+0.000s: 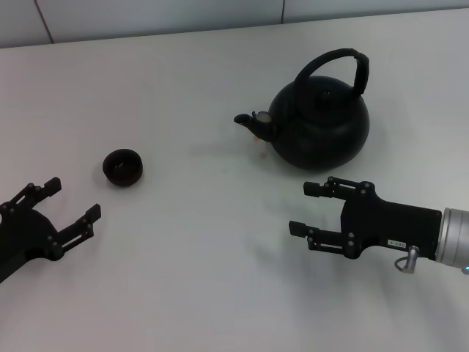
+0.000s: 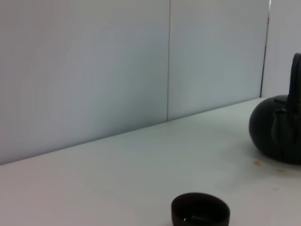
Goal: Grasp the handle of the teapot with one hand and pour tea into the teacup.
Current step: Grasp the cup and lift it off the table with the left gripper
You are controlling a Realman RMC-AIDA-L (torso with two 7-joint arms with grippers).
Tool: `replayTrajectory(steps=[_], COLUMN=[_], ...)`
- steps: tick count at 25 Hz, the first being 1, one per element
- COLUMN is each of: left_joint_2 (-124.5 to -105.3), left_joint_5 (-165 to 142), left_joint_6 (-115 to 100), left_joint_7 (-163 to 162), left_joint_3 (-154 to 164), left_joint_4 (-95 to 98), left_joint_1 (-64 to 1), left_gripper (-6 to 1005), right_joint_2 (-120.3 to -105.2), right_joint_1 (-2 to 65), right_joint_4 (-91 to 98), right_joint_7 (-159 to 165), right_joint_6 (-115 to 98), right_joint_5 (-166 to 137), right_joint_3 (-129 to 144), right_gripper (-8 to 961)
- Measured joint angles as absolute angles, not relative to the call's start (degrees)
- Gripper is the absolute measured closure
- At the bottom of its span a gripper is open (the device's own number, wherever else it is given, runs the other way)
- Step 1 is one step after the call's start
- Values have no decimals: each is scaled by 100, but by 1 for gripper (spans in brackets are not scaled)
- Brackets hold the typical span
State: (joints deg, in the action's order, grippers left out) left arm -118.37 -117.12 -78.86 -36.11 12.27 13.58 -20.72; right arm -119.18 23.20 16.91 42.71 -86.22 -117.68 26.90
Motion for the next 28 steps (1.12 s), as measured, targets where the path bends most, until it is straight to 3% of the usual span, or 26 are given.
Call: replayTrajectory(steps=[15, 28], left_joint_2=[-11852, -11865], left_joint_5=[-11707, -11706], left_joint_6=[-7777, -7118], left_joint_7=[-3481, -3521], left_joint_3=[1222, 1222], left_joint_4=[1282, 881], left_joint_1=[-2113, -2626], left_gripper=[153, 153], right_joint_2=[-11927, -11927], right_joint_1=[2316, 2328], right_joint_4=[1659, 1661], right_joint_7=[4271, 4271], right_joint_6=[-8622, -8622], right_joint_5=[-11691, -11689], right_joint_3=[2690, 2690], right_gripper=[236, 235])
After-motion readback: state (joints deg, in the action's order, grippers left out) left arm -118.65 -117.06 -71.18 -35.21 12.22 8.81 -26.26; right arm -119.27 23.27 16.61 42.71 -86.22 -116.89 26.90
